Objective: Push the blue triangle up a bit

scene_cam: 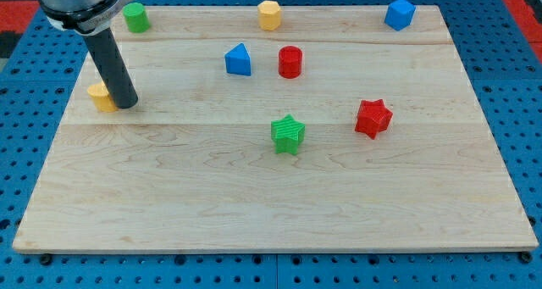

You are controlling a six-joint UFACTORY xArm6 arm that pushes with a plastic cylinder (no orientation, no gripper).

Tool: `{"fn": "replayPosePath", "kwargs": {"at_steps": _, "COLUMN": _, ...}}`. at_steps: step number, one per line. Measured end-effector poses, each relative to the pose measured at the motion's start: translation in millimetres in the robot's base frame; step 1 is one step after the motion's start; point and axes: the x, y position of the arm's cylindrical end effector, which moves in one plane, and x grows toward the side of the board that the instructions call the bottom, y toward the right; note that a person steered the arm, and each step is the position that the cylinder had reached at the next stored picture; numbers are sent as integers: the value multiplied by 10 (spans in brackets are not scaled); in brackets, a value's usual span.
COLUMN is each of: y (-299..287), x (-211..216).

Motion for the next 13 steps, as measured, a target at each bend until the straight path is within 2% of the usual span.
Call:
{"fn": "replayPosePath", "kwargs": {"at_steps": 2, "y": 1313, "x": -1}}
{"fn": "replayPosePath", "kwargs": {"at_steps": 3, "y": 1671, "x": 2}}
{"fn": "replayPosePath", "kwargs": {"at_steps": 6, "y": 1907, "x": -98}}
{"fn": "replayPosePath", "kwargs": {"at_steps": 8, "y": 1663, "x": -441}}
{"fn": "replayPosePath", "kwargs": {"at_steps": 10, "y": 1618, "x": -1048}}
{"fn": "replayPosePath", "kwargs": {"at_steps": 11, "y": 1774, "x": -1075}}
{"fn": "replayPosePath", "kwargs": {"at_steps": 13, "y": 2495, "x": -745}}
